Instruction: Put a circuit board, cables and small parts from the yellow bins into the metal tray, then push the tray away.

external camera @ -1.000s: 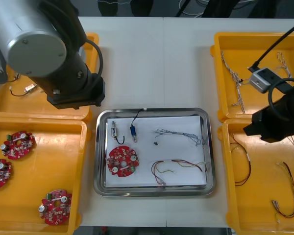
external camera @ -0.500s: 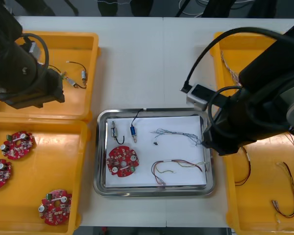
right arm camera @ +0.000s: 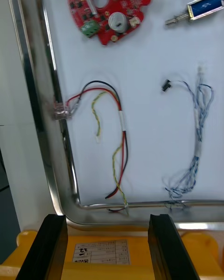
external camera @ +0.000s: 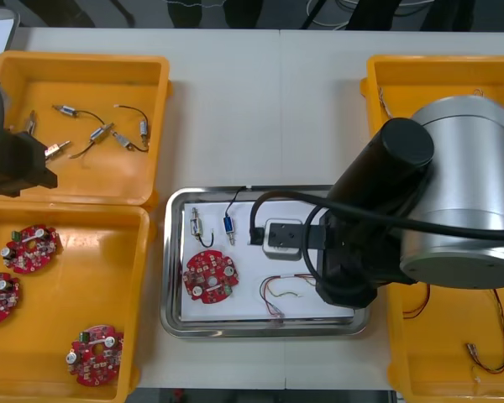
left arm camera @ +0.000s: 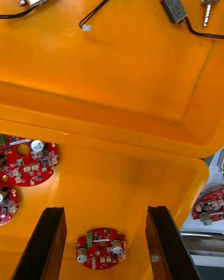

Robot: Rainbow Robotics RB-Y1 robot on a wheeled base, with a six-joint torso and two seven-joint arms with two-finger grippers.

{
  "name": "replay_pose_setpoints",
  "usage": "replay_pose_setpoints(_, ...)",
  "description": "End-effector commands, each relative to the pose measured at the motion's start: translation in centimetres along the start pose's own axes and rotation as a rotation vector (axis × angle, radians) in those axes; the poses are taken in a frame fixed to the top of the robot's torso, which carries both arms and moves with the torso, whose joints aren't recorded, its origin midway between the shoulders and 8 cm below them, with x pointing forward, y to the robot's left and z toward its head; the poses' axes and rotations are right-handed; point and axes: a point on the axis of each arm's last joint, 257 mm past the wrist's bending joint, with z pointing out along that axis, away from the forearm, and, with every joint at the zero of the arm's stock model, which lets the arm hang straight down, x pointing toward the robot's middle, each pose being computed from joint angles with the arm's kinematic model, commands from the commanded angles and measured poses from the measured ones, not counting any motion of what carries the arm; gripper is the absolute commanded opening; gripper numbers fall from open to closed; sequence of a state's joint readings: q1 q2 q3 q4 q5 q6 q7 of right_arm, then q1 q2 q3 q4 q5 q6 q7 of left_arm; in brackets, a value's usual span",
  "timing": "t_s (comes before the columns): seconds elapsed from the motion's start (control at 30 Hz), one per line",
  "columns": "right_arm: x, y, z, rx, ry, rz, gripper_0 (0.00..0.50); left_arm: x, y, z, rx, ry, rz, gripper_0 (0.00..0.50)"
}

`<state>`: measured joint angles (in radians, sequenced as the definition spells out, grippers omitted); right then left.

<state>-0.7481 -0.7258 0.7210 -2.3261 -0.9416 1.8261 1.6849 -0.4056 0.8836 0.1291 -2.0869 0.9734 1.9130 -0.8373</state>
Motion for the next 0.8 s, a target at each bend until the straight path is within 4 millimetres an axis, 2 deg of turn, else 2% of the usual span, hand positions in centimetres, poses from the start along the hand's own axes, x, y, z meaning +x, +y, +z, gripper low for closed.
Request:
replay_pose_setpoints(0.03, -2.2, 1.7, 1.2, -0.036, -0.01, -0.145, 0.5, -0.1, 3.3, -1.9, -0.046, -0.031, 0.119, 0.5)
replay_pose_setpoints(0.27, -3.4, 4.0, 3.5, -0.048, 0.002, -0.2, 0.5, 0.5, 5.5, -2.3, -0.056, -0.036, 0.132, 0.5)
replay_pose_setpoints(0.53, -3.5, 5.2, 6.3, 0.004, 0.027, -0.218, 0.5, 1.8, 6.4, -1.9, -0.092, -0.03, 0.154, 0.5)
replay_pose_setpoints(0.8, -3.3, 6.1, 8.4, 0.001, 0.049, -0.163, 0.5, 1.9, 6.7, -1.8, -0.1, -0.029, 0.153, 0.5)
